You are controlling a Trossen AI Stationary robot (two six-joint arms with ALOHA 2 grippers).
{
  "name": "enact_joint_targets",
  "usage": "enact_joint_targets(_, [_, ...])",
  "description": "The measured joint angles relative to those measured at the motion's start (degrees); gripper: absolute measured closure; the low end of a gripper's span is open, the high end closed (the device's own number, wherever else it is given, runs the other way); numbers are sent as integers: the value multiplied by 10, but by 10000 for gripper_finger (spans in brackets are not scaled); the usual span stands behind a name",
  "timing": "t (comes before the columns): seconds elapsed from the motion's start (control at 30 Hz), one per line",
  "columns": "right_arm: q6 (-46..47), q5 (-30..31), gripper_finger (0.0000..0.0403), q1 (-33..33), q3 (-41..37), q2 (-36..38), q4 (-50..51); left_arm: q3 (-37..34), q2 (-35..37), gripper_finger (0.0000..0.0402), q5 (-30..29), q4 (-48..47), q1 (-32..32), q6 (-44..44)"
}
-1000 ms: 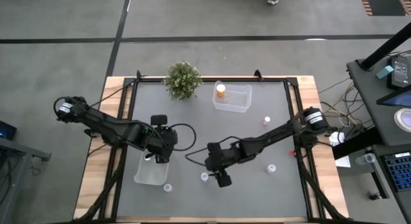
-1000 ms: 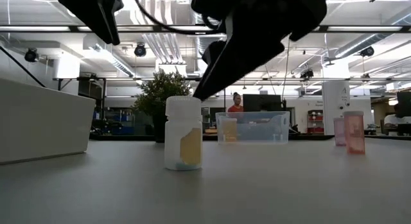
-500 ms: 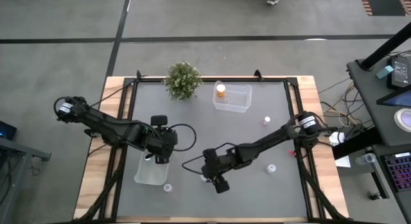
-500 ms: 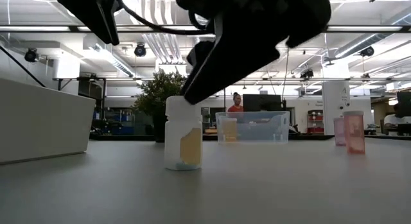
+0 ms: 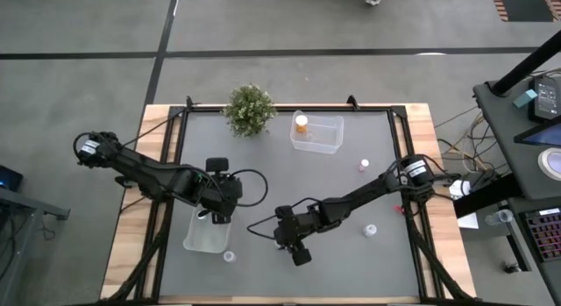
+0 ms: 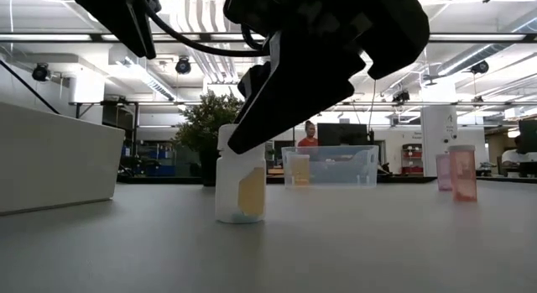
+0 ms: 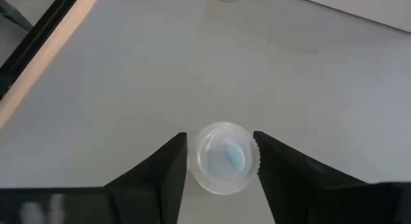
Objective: Pick and place medicine bottles into bin by pill shape (circle, oval)
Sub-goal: Put the middle white capsule bottle into the transparent bin
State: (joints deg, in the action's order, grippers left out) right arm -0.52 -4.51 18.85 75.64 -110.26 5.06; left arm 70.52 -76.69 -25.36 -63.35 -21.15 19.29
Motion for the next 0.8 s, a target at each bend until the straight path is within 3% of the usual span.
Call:
enact_joint_targets(0.17, [0, 0, 268, 0, 0, 1, 2, 0, 0, 274, 0, 1, 0, 0])
enact_joint_targets(0.33, [-1, 1, 256, -5, 0, 11, 20, 0, 0, 274, 0, 27, 0, -21])
enact_joint_targets(0.53, [-22, 39, 239, -28, 0, 62, 76, 0, 7, 274, -5, 141, 0, -138])
enact_joint_targets(0.8, [-40, 61, 269, -99, -12, 164, 165, -1, 18, 274, -39, 255, 3, -288])
